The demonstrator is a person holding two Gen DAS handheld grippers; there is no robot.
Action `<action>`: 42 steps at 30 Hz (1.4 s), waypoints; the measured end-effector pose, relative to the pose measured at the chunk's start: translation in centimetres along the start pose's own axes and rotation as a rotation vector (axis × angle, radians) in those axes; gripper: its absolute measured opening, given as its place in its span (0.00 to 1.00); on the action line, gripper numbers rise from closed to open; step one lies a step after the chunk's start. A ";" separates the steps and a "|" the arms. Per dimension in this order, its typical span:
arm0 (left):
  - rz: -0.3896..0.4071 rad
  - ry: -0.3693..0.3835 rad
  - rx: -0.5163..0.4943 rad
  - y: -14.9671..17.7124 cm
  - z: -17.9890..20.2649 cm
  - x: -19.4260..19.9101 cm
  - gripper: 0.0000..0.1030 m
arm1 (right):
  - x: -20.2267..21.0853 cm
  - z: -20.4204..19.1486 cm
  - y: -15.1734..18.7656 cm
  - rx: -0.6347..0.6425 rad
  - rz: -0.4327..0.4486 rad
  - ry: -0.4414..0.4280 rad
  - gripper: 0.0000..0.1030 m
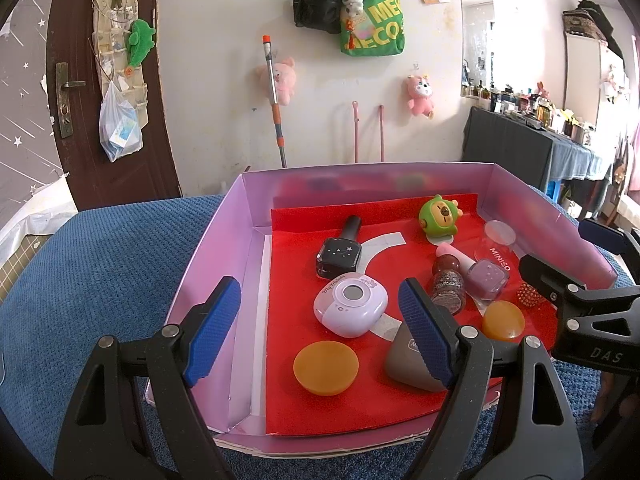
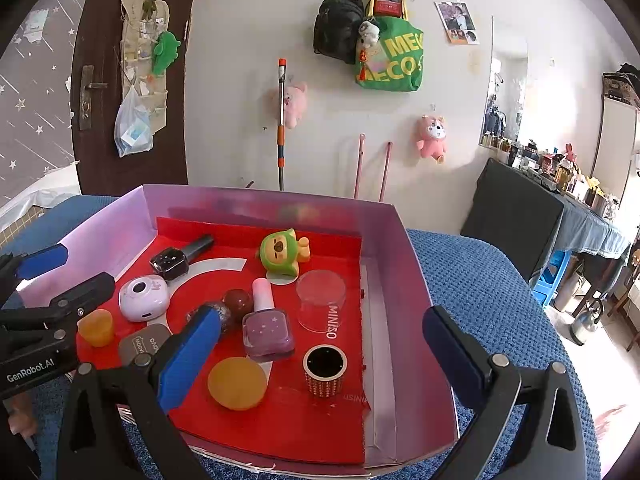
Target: Organize rigid objects
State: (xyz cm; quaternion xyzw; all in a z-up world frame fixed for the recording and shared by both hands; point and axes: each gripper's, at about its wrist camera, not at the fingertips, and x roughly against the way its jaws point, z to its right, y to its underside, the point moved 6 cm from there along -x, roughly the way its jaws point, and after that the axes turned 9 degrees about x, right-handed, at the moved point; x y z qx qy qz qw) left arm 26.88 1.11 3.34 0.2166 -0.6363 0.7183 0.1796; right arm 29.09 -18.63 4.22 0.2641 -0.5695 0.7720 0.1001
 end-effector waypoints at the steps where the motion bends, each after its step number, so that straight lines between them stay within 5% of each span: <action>1: 0.000 0.000 0.000 0.0 0.0 0.0 0.79 | 0.0 0.0 0.0 0.000 0.000 0.000 1.00; 42: -0.007 0.004 0.000 0.1 0.0 -0.2 0.78 | -0.3 -0.1 0.3 -0.006 -0.012 -0.002 1.00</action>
